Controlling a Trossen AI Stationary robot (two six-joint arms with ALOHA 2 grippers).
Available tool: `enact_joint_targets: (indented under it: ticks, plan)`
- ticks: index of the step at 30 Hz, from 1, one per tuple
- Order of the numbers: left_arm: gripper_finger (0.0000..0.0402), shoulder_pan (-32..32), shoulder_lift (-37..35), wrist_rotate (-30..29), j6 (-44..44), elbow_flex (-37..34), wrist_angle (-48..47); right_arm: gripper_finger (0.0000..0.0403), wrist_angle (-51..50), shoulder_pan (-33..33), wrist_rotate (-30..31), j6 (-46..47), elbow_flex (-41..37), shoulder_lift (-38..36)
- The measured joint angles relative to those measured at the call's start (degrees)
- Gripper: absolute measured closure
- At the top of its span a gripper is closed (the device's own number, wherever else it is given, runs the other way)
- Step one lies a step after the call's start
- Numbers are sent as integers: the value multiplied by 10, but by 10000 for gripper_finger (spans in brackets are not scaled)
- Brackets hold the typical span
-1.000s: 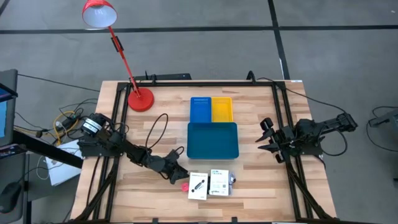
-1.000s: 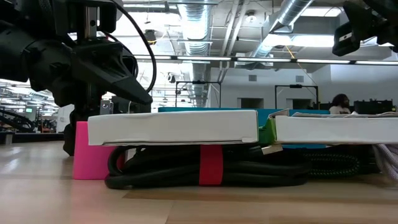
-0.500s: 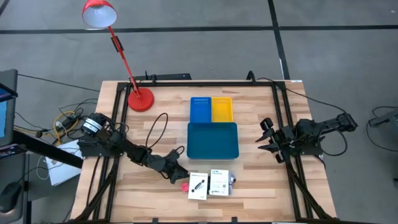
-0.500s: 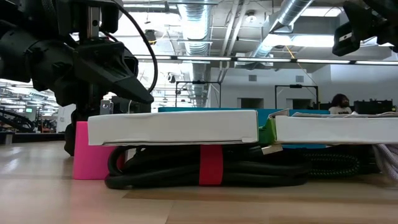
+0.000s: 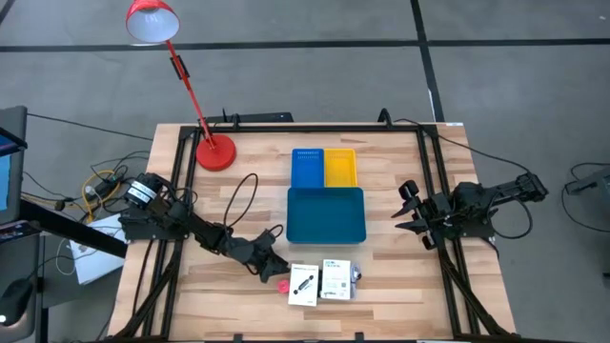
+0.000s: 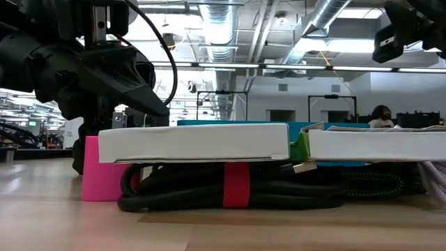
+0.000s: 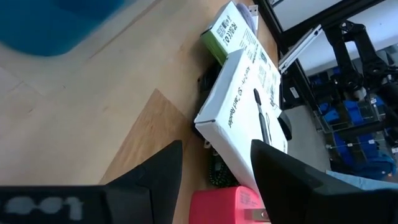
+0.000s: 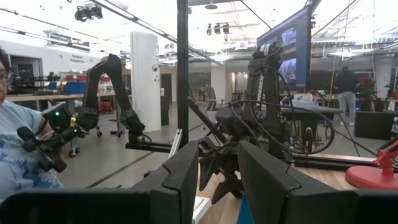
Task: Pick and place items into bin
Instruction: Put the left white card reader box into the top blue basket
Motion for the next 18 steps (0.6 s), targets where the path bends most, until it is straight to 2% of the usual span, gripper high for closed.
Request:
enact_joint_targets:
  ticks: [18]
  plan:
    - [223, 0, 0, -12, 0, 0, 3, 294, 0, 0, 0, 0, 0, 0]
